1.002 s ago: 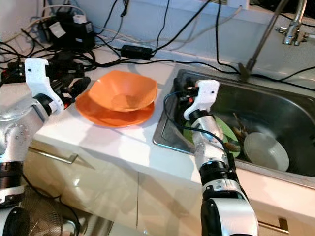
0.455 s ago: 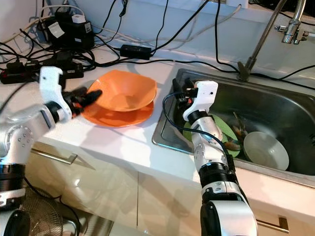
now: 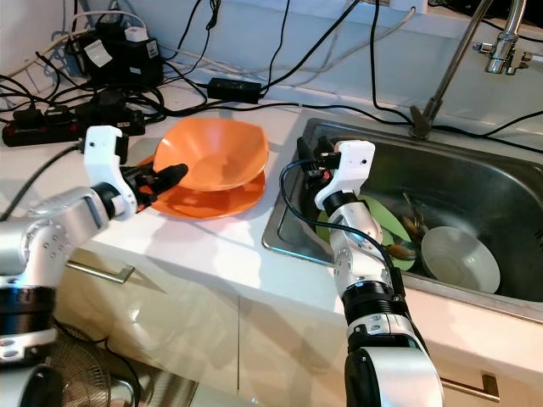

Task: Kitchen organization

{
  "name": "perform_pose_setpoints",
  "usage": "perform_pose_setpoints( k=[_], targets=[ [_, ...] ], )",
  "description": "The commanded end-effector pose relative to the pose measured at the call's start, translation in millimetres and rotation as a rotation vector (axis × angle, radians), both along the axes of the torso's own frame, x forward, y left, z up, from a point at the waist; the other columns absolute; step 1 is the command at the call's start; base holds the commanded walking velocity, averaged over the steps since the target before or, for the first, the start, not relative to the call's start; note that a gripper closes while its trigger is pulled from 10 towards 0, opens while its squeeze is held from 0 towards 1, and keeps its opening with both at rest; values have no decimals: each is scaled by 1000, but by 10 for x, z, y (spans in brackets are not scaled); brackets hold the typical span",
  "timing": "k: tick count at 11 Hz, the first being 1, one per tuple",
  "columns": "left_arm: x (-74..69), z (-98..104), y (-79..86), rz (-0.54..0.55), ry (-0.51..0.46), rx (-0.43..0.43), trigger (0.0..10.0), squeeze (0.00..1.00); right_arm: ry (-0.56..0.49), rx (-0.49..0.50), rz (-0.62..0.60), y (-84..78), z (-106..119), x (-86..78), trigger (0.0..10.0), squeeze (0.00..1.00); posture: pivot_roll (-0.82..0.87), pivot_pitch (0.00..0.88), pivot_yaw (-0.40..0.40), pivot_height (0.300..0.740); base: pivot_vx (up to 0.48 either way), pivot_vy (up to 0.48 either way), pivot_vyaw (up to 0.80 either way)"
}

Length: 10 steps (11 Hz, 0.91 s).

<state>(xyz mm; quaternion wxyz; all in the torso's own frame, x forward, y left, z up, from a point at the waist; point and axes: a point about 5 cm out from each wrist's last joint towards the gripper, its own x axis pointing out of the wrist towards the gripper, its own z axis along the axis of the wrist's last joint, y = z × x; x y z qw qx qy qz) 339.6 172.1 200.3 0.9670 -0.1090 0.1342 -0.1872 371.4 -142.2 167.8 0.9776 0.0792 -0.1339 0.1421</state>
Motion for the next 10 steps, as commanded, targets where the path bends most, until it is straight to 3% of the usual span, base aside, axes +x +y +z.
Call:
perform_pose_setpoints(
  k=[1,2,3,10],
  targets=[
    [-29,-65,-42,-2,39,-15,10000,0,-5,-2,2,8,25,2,10000,0,252,7,-26,740,0,0,0],
    [-30,-74,-65,5,41,-27,1059,0,-5,-1,3,16,36,9,10000,0,251,10,-28,740,0,0,0],
    [-21,-78,-77,30,35,-48,0,0,-5,-2,7,26,43,13,10000,0,250,12,-31,740,0,0,0],
    [-37,-90,-168,36,34,-90,0,0,6,-12,7,38,9,8,10000,0,249,4,-27,740,0,0,0]
  ],
)
